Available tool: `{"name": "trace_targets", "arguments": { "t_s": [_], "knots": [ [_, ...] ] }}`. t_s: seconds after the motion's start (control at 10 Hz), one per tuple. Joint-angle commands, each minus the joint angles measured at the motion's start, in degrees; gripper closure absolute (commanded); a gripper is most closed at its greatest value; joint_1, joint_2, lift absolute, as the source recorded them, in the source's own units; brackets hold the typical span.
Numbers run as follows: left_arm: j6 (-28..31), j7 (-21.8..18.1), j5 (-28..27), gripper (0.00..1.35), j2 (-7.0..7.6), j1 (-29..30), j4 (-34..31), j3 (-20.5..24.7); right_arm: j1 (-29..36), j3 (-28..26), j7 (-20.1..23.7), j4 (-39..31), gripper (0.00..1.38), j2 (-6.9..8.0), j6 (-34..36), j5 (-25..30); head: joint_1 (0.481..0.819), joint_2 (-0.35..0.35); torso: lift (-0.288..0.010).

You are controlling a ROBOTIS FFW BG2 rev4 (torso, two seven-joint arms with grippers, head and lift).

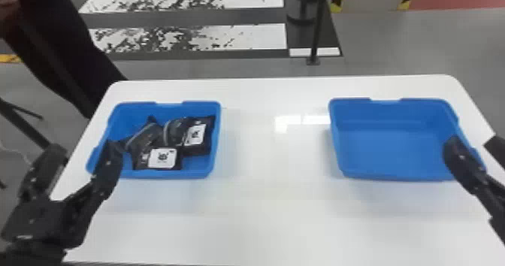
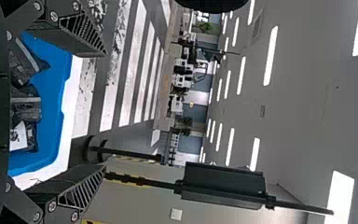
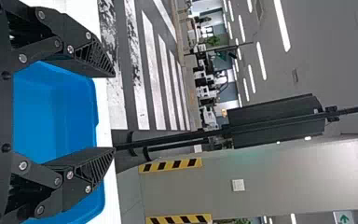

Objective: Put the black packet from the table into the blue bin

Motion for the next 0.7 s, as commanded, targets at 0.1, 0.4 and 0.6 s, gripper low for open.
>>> {"name": "trace_targets", "arguments": {
  "t_s": [0.1, 0.4, 0.6],
  "knots": [
    [-0.1, 0.0, 0.1, 0.19, 0.04, 0.0, 0.0, 0.0, 0.0, 0.0, 0.0, 0.0, 0.50, 0.05, 0.0, 0.0, 0.695, 0.077, -0.110],
    [-0.2, 0.0, 0.7, 0.19, 0.04, 0.0, 0.2, 0.0, 0.0, 0.0, 0.0, 0.0, 0.50, 0.05, 0.0, 0.0, 0.695, 0.078, -0.110],
    [-0.2, 0.0, 0.8, 0.19, 0.04, 0.0, 0.2, -0.1, -0.1, 0.0, 0.0, -0.1, 0.50, 0.05, -0.1, 0.0, 0.695, 0.078, -0.110]
  ]
}}
